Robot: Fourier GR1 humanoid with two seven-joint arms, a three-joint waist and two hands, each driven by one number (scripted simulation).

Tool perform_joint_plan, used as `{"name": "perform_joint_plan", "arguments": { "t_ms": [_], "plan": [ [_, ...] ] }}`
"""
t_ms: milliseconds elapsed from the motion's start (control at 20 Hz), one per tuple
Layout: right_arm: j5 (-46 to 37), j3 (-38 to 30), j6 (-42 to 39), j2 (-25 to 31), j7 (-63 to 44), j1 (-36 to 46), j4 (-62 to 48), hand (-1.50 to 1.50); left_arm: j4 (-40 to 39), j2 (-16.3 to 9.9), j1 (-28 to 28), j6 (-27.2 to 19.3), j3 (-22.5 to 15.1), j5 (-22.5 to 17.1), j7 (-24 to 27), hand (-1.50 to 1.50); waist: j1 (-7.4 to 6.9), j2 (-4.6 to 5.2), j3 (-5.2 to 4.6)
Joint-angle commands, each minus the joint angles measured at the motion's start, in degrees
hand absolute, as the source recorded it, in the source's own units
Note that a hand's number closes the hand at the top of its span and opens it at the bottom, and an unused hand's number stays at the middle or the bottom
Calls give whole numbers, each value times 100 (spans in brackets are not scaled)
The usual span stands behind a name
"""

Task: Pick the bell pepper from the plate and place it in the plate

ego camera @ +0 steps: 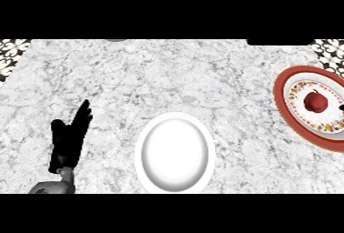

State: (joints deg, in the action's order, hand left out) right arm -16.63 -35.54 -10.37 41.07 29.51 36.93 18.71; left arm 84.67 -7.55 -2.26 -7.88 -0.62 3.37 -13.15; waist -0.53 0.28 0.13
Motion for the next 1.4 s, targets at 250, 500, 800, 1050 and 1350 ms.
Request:
{"name": "perform_joint_plan", "arguments": {
  "t_ms": [250,500,800,1050,1350],
  "plan": [
    [385,-54,-450,-20,755,-170,-285,-150,-70,109,-132,23,-76,122,36,0,-43,4,-1],
    [381,-2,-465,-4,1281,-416,-530,-150,222,70,82,64,-71,120,-75,0,-76,11,3],
    [223,200,258,-170,1089,-197,-654,-150,26,164,74,-9,-39,180,32,0,-100,22,3],
    [237,196,256,144,921,-263,-833,-150,-192,220,-147,-34,-46,256,173,0,-97,35,7],
    [257,290,460,110,952,-347,-784,-150,-252,200,-272,100,50,128,30,0,-63,22,3]
  ]
}}
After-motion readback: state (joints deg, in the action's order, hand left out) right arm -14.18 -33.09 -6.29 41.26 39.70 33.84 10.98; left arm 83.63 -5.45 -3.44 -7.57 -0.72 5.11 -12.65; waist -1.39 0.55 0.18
